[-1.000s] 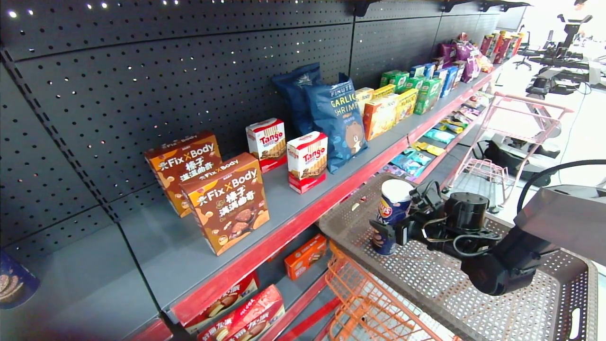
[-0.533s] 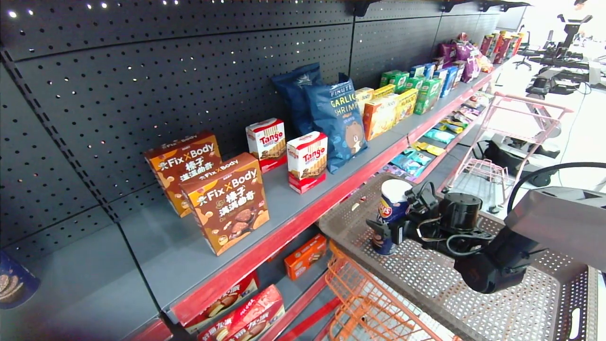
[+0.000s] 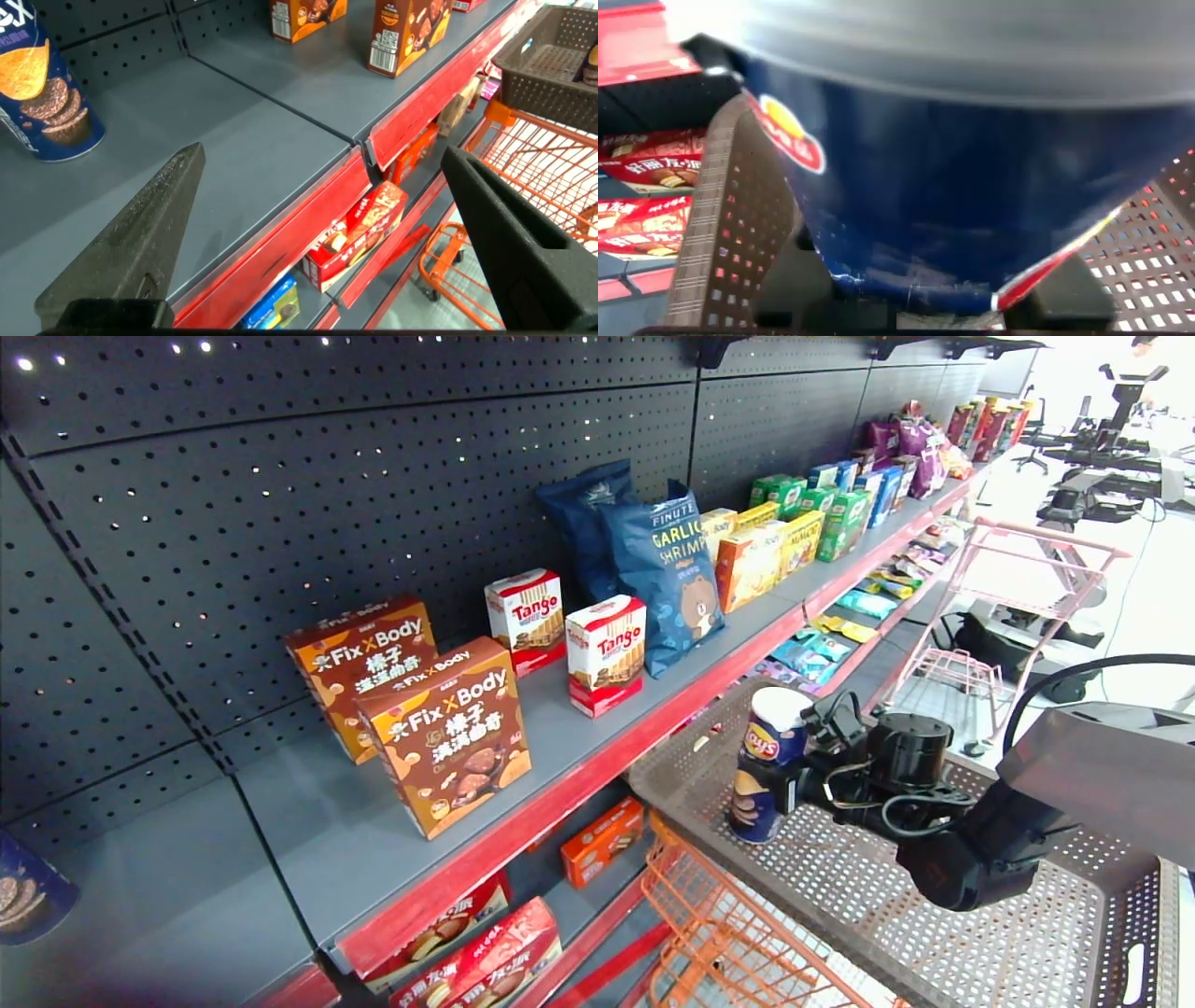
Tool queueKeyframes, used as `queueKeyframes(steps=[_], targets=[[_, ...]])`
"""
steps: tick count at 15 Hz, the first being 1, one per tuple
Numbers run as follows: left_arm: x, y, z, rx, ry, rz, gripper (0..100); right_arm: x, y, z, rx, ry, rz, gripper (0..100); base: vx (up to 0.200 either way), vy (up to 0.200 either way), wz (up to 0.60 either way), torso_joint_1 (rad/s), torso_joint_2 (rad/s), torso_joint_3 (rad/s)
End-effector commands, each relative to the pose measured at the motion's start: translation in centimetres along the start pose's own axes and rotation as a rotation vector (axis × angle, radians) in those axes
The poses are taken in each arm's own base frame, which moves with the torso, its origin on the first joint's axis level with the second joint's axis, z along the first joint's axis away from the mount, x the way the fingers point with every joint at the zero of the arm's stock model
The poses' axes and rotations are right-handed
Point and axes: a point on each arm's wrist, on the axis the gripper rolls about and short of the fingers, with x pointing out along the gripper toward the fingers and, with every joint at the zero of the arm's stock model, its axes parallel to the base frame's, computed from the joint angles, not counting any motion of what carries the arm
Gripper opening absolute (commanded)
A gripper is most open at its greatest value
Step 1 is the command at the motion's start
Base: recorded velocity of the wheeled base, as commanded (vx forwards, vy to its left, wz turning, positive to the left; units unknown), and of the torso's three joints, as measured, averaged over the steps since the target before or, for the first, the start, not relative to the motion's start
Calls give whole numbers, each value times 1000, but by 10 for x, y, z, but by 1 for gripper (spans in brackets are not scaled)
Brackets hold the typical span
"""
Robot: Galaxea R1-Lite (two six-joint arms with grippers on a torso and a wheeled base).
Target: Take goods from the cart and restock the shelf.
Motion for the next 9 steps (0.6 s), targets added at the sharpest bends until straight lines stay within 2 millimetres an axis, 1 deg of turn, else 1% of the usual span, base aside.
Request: queueKeyframes(steps=[1,4,6,7,8,9], targets=[[0,0,0,0,-1,0,100,-6,2,19,-13,-37,1,0,0,0,0,0,0,0],[0,0,0,0,-1,0,100,-19,3,46,-20,-56,-13,0,0,0,0,0,0,0],[0,0,0,0,-1,0,100,-44,5,80,0,-65,-61,0,0,0,0,0,0,0],[0,0,0,0,-1,0,100,-54,8,90,18,-67,-78,0,0,0,0,0,0,0],[0,0,0,0,-1,0,100,-82,16,112,45,-79,-114,0,0,0,0,0,0,0],[0,0,0,0,-1,0,100,-100,22,124,58,-93,-141,0,0,0,0,0,0,0]])
